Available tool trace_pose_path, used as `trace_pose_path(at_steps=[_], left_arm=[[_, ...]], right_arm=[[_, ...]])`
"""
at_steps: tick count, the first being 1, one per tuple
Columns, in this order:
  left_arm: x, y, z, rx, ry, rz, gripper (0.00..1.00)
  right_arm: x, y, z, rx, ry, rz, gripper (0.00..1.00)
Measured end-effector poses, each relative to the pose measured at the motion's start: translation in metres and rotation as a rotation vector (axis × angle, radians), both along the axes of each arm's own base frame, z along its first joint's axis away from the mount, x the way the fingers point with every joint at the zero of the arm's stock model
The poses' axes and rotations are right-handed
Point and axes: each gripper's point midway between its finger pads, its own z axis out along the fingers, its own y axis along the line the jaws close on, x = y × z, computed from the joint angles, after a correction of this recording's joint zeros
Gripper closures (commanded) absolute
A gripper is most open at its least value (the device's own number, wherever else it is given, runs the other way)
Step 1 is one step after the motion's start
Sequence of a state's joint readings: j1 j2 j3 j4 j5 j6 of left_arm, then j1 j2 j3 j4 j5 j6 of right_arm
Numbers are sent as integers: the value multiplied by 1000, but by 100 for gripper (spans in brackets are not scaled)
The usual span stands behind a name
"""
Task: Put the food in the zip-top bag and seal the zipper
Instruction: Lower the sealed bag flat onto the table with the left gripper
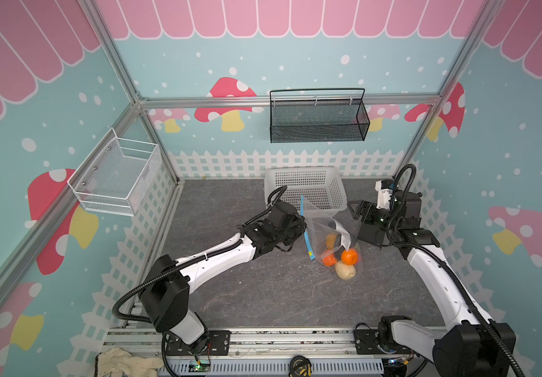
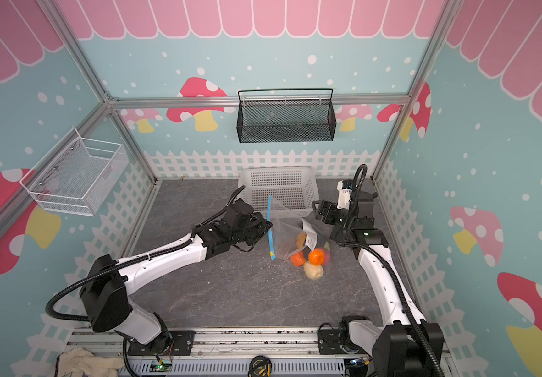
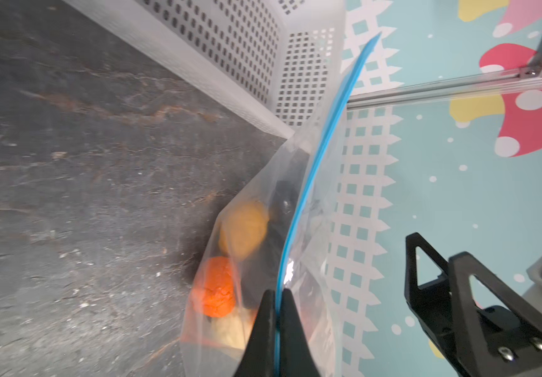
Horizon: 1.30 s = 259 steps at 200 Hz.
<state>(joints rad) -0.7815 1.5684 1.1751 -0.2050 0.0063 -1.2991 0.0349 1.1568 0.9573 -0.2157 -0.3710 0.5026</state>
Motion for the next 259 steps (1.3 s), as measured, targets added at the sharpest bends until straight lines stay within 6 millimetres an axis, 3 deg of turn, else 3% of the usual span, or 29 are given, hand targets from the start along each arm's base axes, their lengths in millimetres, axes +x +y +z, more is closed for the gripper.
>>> trace_pose_path(at_steps=[35,84,141,184,259], left_arm=[[-1,26,-20,8,38,15,100],[-3,69,-67,83,113,9,100],[-5,92,-100,144,141,-59,100],[-11,111,-131,190,183,-81,100],[-7,124,-135,235,141,-134,69]], right_arm=[[-8,14,-26,2,55,53,28],[-28,45,-76,-7,174,154,38],[-46,93,-96,-31,214,290,47],[-58,113,-121,-53,272,351,48],[-70,129,-145,-81,324,400,45]])
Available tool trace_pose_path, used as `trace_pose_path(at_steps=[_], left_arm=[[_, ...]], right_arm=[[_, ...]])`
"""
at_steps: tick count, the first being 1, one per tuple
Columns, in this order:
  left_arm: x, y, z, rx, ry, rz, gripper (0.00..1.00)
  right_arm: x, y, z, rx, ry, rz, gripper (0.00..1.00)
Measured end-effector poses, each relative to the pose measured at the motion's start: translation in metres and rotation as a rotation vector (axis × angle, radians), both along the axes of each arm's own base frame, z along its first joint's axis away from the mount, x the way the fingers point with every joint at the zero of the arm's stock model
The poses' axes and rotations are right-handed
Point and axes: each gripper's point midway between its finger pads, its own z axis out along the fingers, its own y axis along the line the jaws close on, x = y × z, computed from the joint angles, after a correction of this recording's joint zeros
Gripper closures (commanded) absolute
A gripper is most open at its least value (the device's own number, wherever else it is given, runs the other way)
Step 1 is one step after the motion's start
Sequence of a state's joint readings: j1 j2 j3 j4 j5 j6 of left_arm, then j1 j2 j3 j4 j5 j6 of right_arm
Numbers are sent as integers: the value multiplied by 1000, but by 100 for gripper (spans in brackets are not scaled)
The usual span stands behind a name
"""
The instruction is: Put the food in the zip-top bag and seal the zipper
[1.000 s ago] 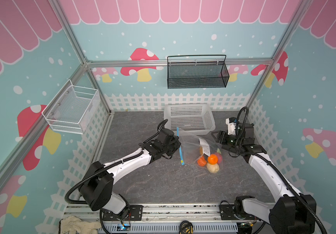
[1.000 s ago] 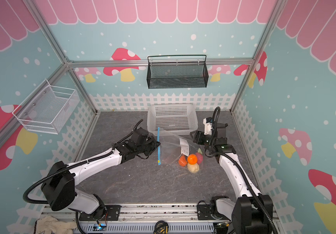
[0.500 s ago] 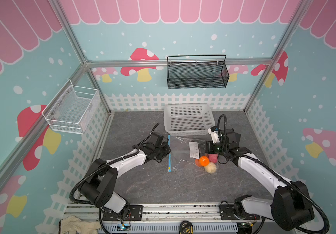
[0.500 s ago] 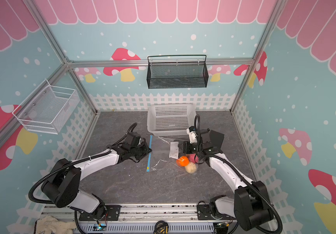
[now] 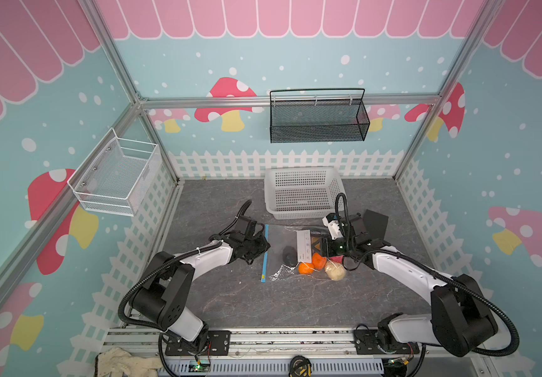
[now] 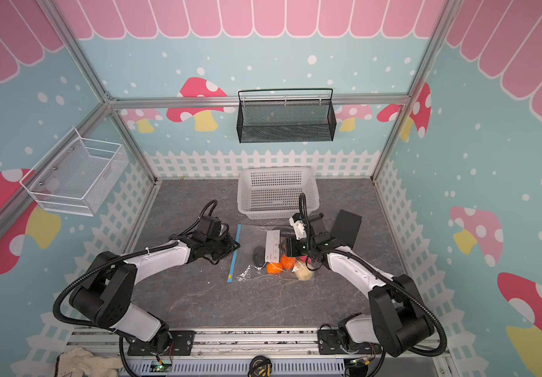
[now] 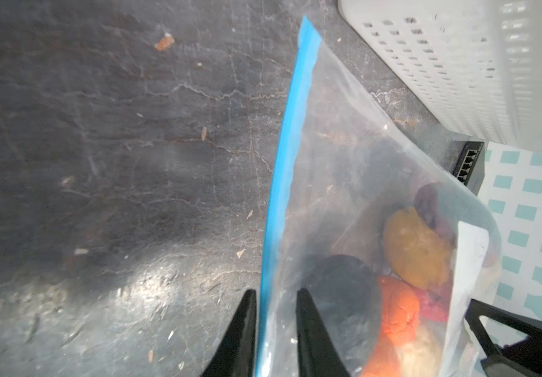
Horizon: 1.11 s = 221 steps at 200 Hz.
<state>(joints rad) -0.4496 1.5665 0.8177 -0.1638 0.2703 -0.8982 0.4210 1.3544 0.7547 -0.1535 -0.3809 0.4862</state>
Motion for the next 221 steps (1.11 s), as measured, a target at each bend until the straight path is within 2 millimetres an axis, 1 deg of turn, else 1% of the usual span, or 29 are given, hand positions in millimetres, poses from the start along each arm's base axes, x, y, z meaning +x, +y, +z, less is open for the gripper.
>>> trace_pose_path(at_steps=[15,29,53,63,70,86,99,113,121,128,138,145,157,164,172,183,197,207,221], left_arm=[[0,3,4,7,-14,-8,63],[0,6,10,17,-34,-13,58],[0,15,29,51,-94,-25,56],[0,18,40,72,-129,-32,50],[1,21,50,85,-160,-33,45],[4,30,75,129,-247,-36,30],[4,39,95,162,-307,-23,24],[5,50,117,197,-369,-2,19],[6,57,128,216,-406,15,16],[7,64,137,234,-435,30,11],[9,77,148,266,-471,69,7],[11,86,154,296,-495,92,2],[15,102,160,356,-528,133,2],[18,109,161,393,-543,156,4],[21,117,160,431,-560,182,0],[24,127,153,483,-572,215,0],[27,140,134,555,-563,239,0],[29,150,117,609,-544,245,1],[31,164,98,670,-525,251,3]], right_arm=[[0,2,2,1,-3,5,44],[2,2,7,1,-21,4,41],[11,-1,26,-11,-97,-7,36],[14,-4,36,-23,-144,-16,37],[17,-7,44,-33,-181,-25,41],[24,-14,62,-57,-275,-49,42],[31,-21,78,-79,-354,-81,40],[40,-31,95,-105,-436,-126,37],[45,-38,101,-124,-473,-156,36],[50,-45,107,-147,-509,-191,36],[55,-56,110,-180,-549,-236,34],[58,-64,111,-206,-574,-263,31],[62,-79,108,-257,-614,-311,28],[64,-89,104,-289,-634,-339,26],[65,-99,98,-328,-658,-364,26],[65,-113,89,-389,-702,-391,24],[61,-127,73,-461,-753,-401,23],[56,-134,61,-508,-783,-394,21],[53,-146,51,-563,-820,-391,20]])
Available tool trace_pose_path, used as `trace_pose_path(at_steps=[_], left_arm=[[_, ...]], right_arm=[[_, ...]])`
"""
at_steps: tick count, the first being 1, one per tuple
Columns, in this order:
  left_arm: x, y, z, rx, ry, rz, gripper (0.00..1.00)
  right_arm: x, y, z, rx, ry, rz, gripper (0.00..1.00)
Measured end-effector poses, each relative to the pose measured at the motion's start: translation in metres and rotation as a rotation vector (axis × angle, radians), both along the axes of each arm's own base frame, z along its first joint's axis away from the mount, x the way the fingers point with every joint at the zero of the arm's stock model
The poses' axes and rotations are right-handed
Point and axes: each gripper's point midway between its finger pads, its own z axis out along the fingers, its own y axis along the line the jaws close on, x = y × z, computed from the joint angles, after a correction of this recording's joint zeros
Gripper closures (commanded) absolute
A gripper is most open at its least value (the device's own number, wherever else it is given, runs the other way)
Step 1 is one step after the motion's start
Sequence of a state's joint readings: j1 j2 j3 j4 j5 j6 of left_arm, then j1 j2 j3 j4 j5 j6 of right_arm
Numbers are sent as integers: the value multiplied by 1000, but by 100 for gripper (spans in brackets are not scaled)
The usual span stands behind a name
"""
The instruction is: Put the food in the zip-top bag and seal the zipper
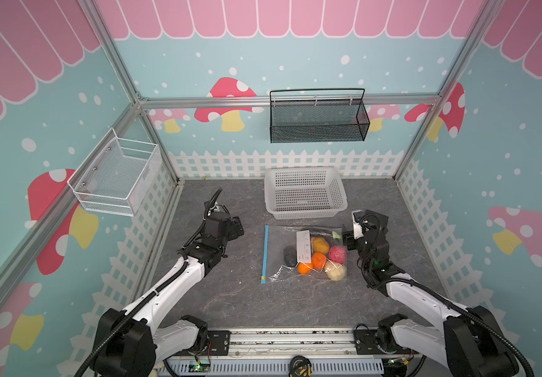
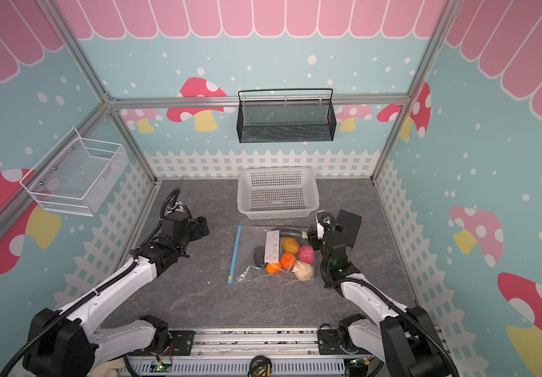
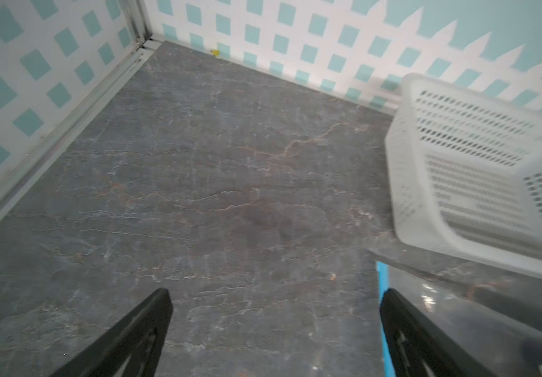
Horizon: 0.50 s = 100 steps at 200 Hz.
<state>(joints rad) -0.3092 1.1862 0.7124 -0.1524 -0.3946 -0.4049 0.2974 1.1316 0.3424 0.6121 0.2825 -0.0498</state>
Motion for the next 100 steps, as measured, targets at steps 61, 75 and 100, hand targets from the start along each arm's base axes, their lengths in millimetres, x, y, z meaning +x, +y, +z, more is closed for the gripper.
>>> trace_pose_path(at_steps=[61,75,100], left_arm=[[8,40,-26,197,-74,5,5],[15,49,-31,216,-79,15,5],[25,60,-37,226,-94,24,5]], right_arm=[[17,-25,-14,-74,-72,-70,19],[17,-28,-20,-78,-76,-77,19],[15,-38,-24,-72,-93,-100,20]])
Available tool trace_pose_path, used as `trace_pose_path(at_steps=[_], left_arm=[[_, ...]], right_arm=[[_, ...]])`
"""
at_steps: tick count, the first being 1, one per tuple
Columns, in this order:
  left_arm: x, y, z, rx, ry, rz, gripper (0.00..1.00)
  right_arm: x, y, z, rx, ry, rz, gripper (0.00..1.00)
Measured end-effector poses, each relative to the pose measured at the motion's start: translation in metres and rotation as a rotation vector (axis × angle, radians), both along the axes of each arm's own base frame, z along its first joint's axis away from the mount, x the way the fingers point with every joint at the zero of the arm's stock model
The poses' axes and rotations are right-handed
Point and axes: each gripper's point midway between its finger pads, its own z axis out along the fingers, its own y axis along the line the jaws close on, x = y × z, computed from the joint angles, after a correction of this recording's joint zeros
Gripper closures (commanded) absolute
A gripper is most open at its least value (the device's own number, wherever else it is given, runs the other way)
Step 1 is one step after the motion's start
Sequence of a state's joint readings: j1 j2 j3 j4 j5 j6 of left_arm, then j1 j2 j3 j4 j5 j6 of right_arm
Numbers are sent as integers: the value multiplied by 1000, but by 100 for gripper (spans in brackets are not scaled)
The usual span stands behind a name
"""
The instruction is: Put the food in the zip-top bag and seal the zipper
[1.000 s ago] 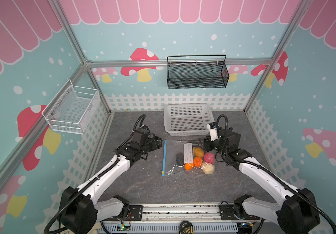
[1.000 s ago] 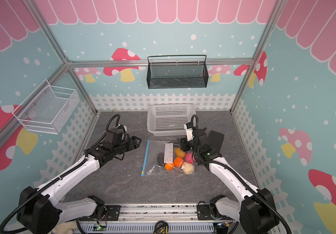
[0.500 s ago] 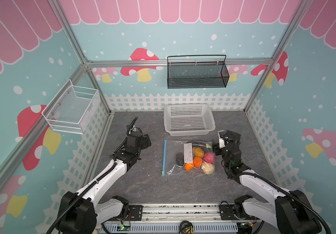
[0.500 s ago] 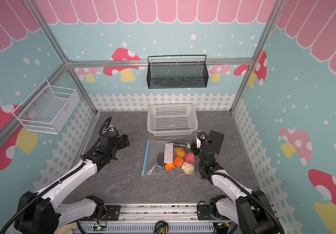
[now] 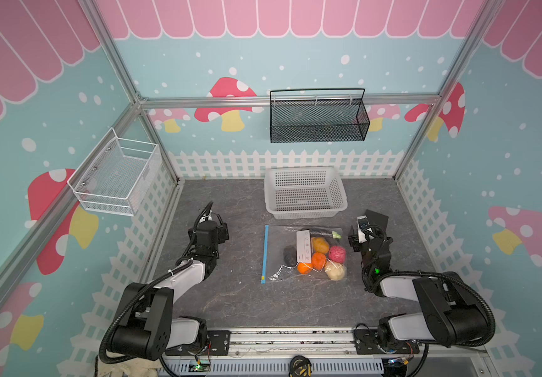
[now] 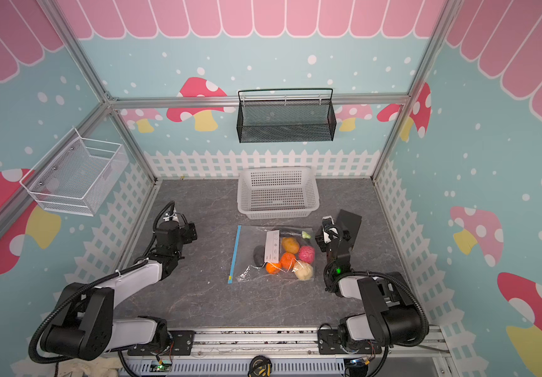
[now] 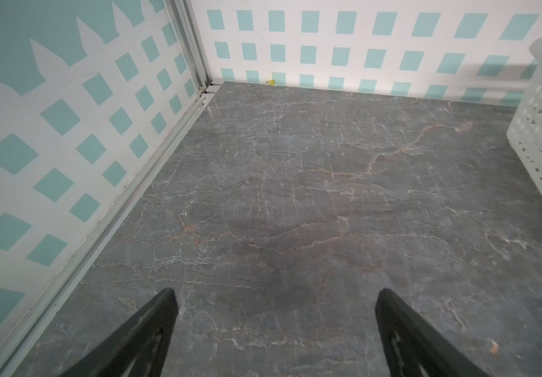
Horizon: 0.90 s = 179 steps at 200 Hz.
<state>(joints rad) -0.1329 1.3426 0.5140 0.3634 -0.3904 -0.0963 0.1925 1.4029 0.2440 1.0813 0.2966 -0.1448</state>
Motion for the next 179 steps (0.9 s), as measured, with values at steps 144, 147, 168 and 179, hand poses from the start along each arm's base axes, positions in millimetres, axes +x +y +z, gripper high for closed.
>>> trace_pose_path(at_steps=[144,147,168,179], left_arm=[[18,-19,1,-21,-94,-174,7],[18,-18,1,-23,-97,-173,8],[21,-15,-5,-33,-106,-178,9],[21,-13,-11,-37,-100,-180,9]], right_arm=[[-6,-29,-3,100,-67,-24,19],[-6,-29,-4,102,-65,-25,19],[-5,-30,-12,116,-49,-21,19],[-5,-29,-13,120,-46,-15,19]])
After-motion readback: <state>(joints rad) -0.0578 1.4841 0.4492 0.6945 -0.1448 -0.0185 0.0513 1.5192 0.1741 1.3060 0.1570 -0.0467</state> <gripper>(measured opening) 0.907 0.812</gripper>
